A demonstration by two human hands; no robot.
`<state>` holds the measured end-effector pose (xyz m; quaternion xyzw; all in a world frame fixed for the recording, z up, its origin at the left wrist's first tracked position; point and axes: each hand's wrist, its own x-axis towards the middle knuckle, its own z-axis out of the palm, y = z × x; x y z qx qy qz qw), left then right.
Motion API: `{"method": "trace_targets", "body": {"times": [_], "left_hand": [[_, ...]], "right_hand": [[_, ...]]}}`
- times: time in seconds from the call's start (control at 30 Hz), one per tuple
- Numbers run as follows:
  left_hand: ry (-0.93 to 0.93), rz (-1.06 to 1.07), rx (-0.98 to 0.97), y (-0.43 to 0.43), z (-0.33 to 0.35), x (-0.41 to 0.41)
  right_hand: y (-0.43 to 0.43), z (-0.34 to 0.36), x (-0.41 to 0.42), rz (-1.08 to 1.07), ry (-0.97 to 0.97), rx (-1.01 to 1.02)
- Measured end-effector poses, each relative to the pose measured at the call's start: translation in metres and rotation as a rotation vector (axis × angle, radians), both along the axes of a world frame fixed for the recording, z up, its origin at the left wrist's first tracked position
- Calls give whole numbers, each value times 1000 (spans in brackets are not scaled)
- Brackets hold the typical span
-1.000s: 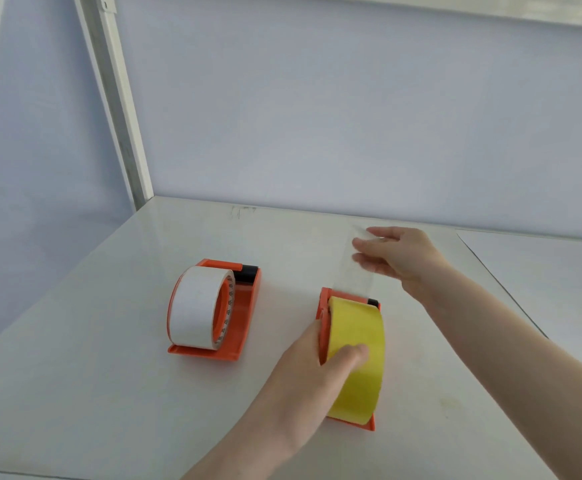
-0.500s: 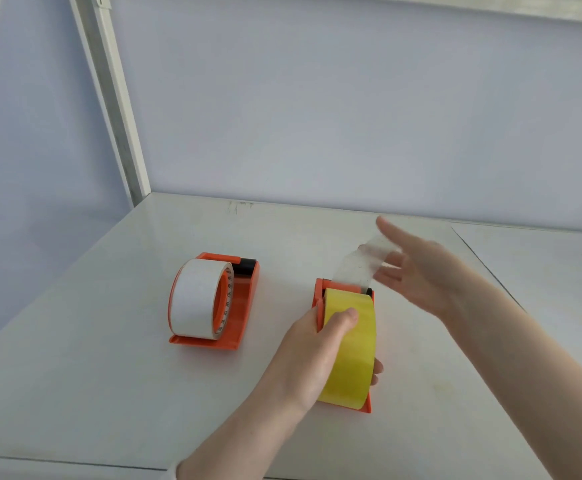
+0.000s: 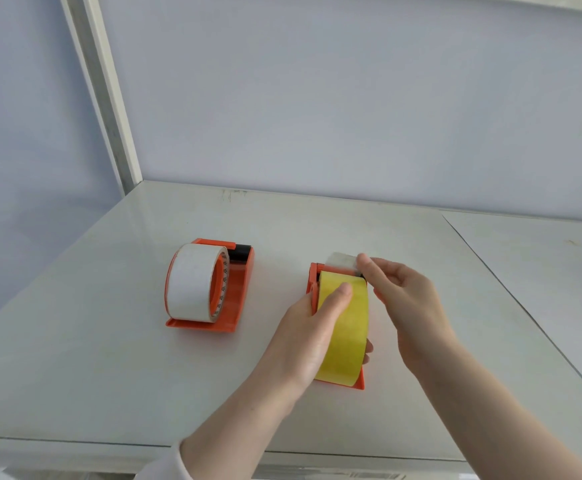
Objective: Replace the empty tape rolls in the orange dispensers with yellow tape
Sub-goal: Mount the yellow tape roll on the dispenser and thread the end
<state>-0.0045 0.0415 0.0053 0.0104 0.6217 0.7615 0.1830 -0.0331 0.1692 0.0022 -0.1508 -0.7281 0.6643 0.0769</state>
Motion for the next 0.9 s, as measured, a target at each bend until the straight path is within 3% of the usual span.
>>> {"method": "trace_targets", "body": {"times": [0.2,0.37,0.6,0.73,0.9], "left_hand": [[-6,-16,-8,-1,-1,-1],[3,-19,10,-1,-3,-1],[7,-32,-9,1,-4,0],[6,-35,-5,-1,-5,0],[22,-34,3,0,-6,1]], "right_hand": [[0,5,-13,32,-68,219],[11,7,-19,112,-264,289],[9,19,-28,178,-263,393],[15,21,-25,89,-176,456],[10,18,-21,179,-233,325]]}}
